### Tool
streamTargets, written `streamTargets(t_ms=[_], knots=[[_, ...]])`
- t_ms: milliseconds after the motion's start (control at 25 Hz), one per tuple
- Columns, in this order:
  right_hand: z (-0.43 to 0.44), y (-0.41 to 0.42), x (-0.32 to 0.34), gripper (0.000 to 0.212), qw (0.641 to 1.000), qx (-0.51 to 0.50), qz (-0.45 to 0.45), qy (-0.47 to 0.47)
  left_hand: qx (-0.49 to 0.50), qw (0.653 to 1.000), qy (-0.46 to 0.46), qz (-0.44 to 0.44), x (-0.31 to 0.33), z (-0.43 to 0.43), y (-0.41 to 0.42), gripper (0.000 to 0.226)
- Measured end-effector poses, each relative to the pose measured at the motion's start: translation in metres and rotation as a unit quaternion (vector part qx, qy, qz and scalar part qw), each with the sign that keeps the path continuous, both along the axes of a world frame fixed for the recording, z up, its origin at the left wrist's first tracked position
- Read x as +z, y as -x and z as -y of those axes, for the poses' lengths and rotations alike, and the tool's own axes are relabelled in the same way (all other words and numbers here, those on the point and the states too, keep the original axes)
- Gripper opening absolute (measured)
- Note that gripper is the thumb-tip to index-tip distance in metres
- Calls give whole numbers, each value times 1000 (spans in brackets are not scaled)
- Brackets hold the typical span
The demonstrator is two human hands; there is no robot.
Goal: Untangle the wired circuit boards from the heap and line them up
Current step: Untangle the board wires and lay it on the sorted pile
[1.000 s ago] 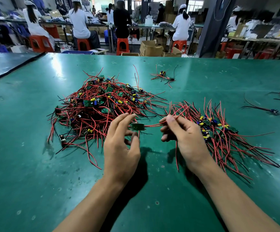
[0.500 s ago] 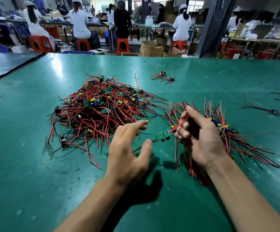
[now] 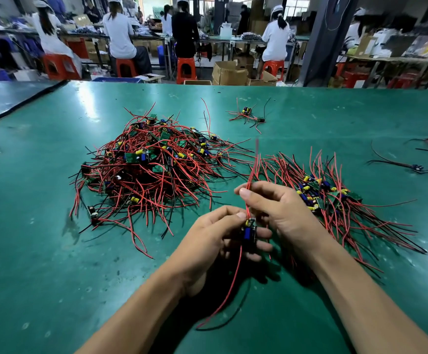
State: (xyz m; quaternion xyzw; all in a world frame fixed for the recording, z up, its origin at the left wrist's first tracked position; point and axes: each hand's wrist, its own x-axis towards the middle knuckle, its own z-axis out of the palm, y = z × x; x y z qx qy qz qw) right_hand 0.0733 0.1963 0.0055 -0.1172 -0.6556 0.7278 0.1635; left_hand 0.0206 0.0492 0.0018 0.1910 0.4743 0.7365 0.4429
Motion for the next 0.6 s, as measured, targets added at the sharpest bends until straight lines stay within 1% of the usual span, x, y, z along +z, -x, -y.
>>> streamTargets(t_ms=[80,120,200,280,360,440,520,600], knots=[[1,-2,-1,28,998,47,20,31,-1,1000,-16,16,-1,0,2,23],[1,-2,0,26,997,65,23,44,-2,1000,-20,20,-1,0,3,25],[2,-3,0,27,994,87,28,55,1,1000,-20,21,-2,1,2,23],[2,-1,-2,36,994,89,42,50,19,1000,2,-2,-5,1,3,19],[3,1,-4,43,994,79,58,39,38,998,32,-39,-8,1,4,11],[2,1,-6,46,996,61,68,20,59,994,53,-77,-11,1,5,15],[3,2,-9,41,997,40,72,-9,96,984,75,-128,-13,0,4,16],[5,3,-11,30,996,8,72,-52,158,953,124,-228,-16,-1,4,17]])
